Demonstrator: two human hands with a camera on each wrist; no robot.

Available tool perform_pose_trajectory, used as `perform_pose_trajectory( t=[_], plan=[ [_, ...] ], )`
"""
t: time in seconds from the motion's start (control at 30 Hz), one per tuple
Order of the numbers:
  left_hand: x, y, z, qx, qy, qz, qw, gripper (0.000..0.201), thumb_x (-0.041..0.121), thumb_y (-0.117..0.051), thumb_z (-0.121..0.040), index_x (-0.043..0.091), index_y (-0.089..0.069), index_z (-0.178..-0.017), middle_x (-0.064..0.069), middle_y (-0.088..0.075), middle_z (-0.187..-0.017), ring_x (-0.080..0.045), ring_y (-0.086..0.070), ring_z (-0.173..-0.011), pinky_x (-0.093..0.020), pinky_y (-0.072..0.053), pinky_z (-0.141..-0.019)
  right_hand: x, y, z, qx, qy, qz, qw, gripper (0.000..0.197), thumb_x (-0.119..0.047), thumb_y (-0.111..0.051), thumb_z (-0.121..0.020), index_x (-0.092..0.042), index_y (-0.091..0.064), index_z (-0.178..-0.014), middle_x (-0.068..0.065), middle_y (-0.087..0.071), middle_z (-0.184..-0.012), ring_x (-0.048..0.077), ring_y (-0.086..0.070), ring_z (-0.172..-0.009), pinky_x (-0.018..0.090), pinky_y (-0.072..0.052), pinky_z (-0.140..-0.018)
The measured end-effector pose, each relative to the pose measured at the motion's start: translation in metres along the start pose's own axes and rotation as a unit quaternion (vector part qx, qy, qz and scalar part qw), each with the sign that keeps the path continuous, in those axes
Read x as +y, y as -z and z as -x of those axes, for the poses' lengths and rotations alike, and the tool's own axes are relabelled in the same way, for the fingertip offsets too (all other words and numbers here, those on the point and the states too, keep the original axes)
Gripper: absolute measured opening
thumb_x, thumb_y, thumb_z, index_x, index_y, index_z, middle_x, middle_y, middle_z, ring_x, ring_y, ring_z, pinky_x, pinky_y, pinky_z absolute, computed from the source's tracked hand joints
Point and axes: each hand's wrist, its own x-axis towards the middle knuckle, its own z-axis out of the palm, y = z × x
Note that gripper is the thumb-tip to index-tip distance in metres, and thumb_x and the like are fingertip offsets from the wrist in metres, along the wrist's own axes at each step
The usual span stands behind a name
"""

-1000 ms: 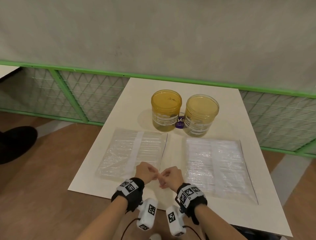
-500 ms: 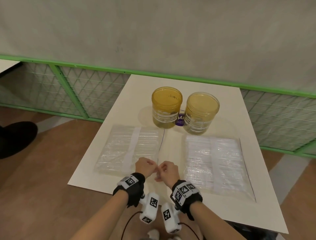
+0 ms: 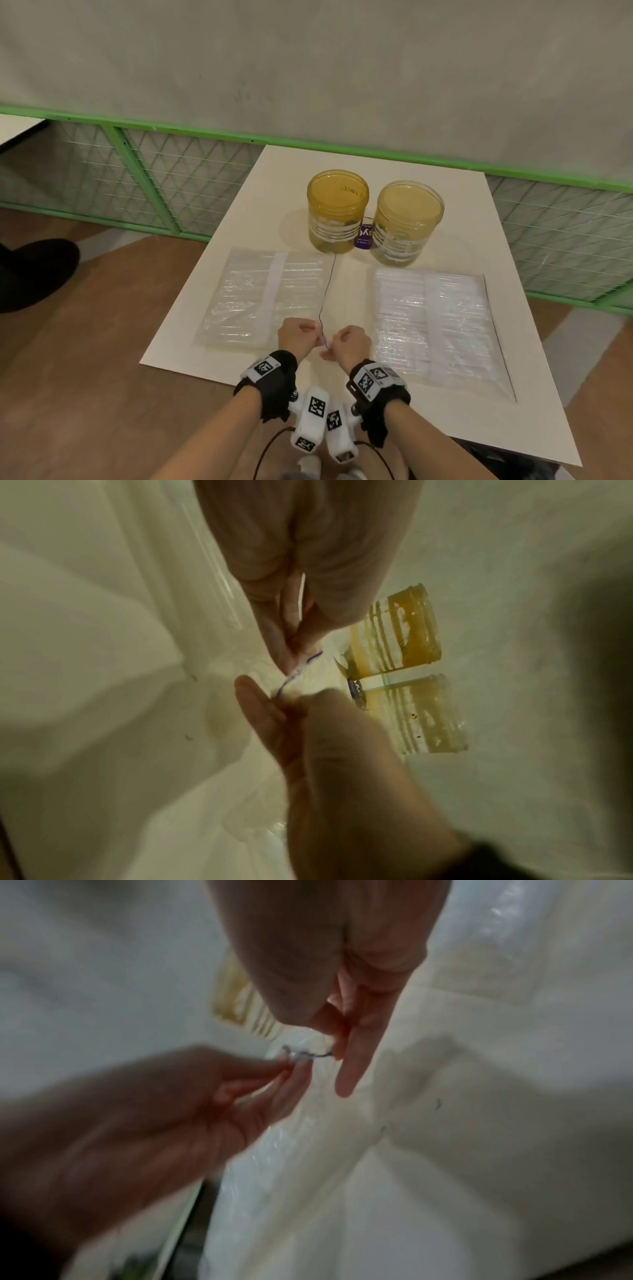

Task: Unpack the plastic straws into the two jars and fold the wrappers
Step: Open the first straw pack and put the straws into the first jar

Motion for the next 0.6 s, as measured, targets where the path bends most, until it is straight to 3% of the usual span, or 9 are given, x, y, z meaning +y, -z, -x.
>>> perform_pose_trajectory(
  t=[0.13, 0.23, 0.33, 0.4, 0.47, 0.57, 0.6],
  plan=[
    [0.002, -0.002, -0.002, -0.040, 0.013, -0.025, 0.999, 0.025, -0.004, -0.048, -0.083, 0.014, -0.060, -0.072, -0.007, -0.061, -0.069, -0.023, -0.060, -0.069, -0.039, -0.056, -0.084, -0.003, -0.001, 0.007, -0.041, 0.030, -0.014, 0.999, 0.002, -0.004, -0.052, -0.089, -0.005, -0.050, -0.088, 0.016, -0.062, -0.076, 0.010, -0.059, -0.038, 0.021, -0.051, -0.041],
    [0.004, -0.005, -0.005, -0.078, 0.038, -0.055, 0.995, 0.016, 0.004, -0.036, -0.093, 0.009, -0.051, -0.095, -0.004, -0.053, -0.072, -0.016, -0.050, -0.062, -0.033, -0.049, -0.068, -0.010, -0.001, 0.008, -0.097, -0.003, -0.044, 0.994, 0.015, -0.011, -0.051, -0.093, -0.012, -0.042, -0.105, 0.009, -0.058, -0.079, 0.019, -0.060, -0.051, 0.025, -0.052, -0.042],
    [0.009, -0.008, -0.005, -0.095, 0.018, -0.105, 0.990, 0.026, 0.021, -0.032, -0.099, 0.002, -0.050, -0.100, -0.002, -0.049, -0.069, -0.019, -0.048, -0.064, -0.032, -0.041, -0.068, -0.020, -0.003, 0.000, -0.091, -0.010, -0.022, 0.996, 0.017, -0.013, -0.048, -0.096, -0.011, -0.047, -0.112, 0.007, -0.054, -0.090, 0.021, -0.060, -0.064, 0.027, -0.054, -0.045],
    [0.013, -0.009, -0.005, -0.114, -0.007, -0.138, 0.984, 0.032, 0.032, -0.035, -0.099, 0.008, -0.050, -0.082, -0.001, -0.048, -0.066, -0.022, -0.049, -0.071, -0.034, -0.041, -0.071, -0.024, -0.002, -0.003, -0.068, 0.013, 0.012, 0.998, 0.016, -0.009, -0.046, -0.096, -0.003, -0.056, -0.106, 0.013, -0.057, -0.093, 0.023, -0.061, -0.069, 0.027, -0.055, -0.045],
    [0.021, -0.007, -0.001, -0.102, -0.028, -0.176, 0.979, 0.029, 0.031, -0.046, -0.095, 0.016, -0.041, -0.072, -0.002, -0.050, -0.068, -0.022, -0.051, -0.068, -0.036, -0.047, -0.069, -0.026, -0.002, -0.003, -0.061, 0.065, 0.060, 0.994, 0.018, 0.000, -0.041, -0.095, -0.002, -0.058, -0.091, 0.019, -0.060, -0.084, 0.023, -0.060, -0.061, 0.031, -0.056, -0.046],
    [0.032, -0.006, -0.002, -0.047, -0.079, -0.252, 0.963, 0.009, 0.015, -0.052, -0.092, 0.007, -0.046, -0.091, -0.011, -0.056, -0.090, -0.026, -0.059, -0.082, -0.037, -0.050, -0.078, -0.022, -0.004, -0.004, -0.043, 0.109, 0.086, 0.989, 0.026, -0.001, -0.036, -0.095, -0.002, -0.055, -0.077, 0.018, -0.058, -0.064, 0.023, -0.054, -0.049, 0.049, -0.056, -0.057],
    [0.035, -0.006, -0.003, -0.030, -0.081, -0.266, 0.960, 0.015, 0.011, -0.050, -0.092, 0.001, -0.047, -0.103, -0.017, -0.056, -0.101, -0.031, -0.060, -0.091, -0.039, -0.050, -0.081, -0.022, -0.005, -0.007, -0.035, 0.118, 0.086, 0.989, 0.027, -0.005, -0.037, -0.096, -0.002, -0.054, -0.075, 0.018, -0.058, -0.062, 0.024, -0.054, -0.049, 0.051, -0.055, -0.059]
  ],
)
